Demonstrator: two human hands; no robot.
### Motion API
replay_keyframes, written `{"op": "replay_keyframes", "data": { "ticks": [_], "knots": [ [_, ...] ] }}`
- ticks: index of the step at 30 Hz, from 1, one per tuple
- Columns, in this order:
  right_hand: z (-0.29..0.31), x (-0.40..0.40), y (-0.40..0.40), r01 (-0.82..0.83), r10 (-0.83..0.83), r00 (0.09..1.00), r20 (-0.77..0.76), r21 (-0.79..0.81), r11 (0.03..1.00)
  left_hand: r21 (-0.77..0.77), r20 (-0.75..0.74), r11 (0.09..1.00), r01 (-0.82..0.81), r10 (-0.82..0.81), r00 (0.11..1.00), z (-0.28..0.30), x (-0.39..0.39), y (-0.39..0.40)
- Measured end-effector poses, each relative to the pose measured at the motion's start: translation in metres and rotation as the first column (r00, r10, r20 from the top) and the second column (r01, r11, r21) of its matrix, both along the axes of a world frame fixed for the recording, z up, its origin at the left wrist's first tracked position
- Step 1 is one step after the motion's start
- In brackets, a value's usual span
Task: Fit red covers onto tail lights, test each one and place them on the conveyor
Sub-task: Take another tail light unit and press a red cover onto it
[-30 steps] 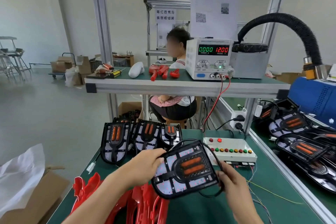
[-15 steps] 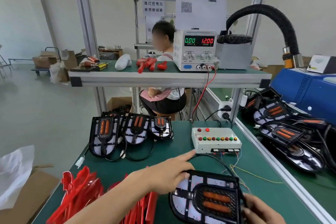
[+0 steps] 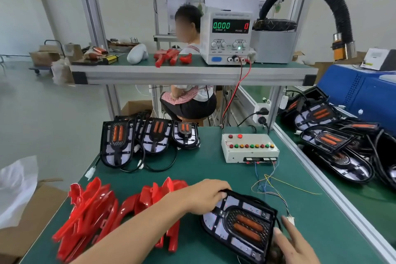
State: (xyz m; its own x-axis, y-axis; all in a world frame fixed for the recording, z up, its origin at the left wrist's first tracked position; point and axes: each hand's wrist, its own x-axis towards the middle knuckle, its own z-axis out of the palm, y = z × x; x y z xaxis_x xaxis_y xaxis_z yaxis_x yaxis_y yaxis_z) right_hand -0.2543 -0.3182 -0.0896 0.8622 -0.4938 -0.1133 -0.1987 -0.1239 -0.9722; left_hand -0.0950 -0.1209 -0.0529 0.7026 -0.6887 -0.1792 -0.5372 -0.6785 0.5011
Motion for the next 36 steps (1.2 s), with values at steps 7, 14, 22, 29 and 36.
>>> {"op": "replay_keyframes", "data": {
  "ticks": [7,14,22,29,36],
  "knots": [
    [-0.001,0.008,0.007,-0.126,0.041,0.969,-0.244,-0.345,0.93,0.152,-0.036,0.987,-0.054,0.06,0.998,-0.007,-0.002,-0.008],
    [-0.005,0.022,0.007,-0.184,0.027,0.947,-0.32,-0.471,0.863,0.075,0.052,0.982,-0.174,0.17,0.984,-0.004,-0.016,0.006],
    [-0.007,0.024,0.0,-0.179,0.046,0.963,-0.265,-0.504,0.845,-0.285,0.164,0.685,-0.67,0.724,0.67,0.015,-0.03,0.093],
    [-0.006,0.026,-0.001,-0.136,0.028,0.974,-0.226,-0.479,0.867,-0.088,0.107,0.67,-0.737,0.742,0.662,0.015,-0.039,0.11],
    [-0.007,0.021,-0.005,-0.126,0.04,0.979,-0.201,-0.439,0.89,-0.047,0.091,0.645,-0.762,0.763,0.64,0.003,-0.031,0.095]
  ]
}}
